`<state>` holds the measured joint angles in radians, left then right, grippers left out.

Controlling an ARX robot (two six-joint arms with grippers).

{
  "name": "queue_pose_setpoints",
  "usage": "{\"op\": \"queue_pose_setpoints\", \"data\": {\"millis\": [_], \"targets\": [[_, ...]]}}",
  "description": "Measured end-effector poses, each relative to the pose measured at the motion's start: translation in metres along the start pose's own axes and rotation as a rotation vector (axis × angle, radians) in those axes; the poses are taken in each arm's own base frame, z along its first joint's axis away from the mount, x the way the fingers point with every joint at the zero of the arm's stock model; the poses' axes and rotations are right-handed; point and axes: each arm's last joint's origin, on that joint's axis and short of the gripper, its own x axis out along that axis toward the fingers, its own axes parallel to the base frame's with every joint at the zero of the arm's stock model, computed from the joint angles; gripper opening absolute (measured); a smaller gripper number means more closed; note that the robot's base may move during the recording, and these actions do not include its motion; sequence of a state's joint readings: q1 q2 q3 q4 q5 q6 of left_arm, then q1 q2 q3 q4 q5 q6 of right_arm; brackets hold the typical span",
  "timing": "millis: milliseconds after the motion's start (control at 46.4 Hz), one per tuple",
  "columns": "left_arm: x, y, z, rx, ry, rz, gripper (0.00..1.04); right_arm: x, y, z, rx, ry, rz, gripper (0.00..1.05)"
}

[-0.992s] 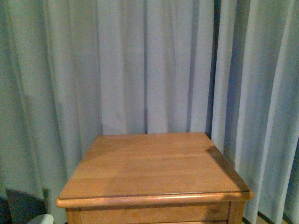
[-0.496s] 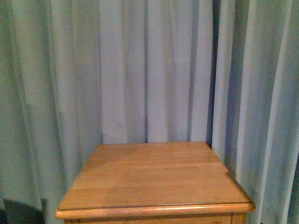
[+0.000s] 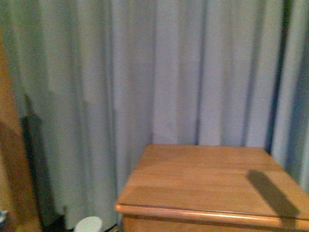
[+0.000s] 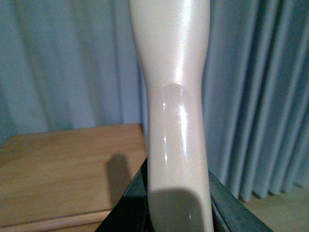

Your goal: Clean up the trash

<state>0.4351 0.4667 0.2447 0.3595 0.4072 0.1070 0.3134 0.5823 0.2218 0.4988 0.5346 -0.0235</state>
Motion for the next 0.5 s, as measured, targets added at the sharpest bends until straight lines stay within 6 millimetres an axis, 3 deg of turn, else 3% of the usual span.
{"op": "queue_pose_setpoints", "data": {"millis": [496], "targets": [[-0.0004,0.0005,-0.0009,-0.002,0.003,0.012,0.28,0.0002,0.0009,-0.0015,-0.004,0.008,0.010,0.19]]}}
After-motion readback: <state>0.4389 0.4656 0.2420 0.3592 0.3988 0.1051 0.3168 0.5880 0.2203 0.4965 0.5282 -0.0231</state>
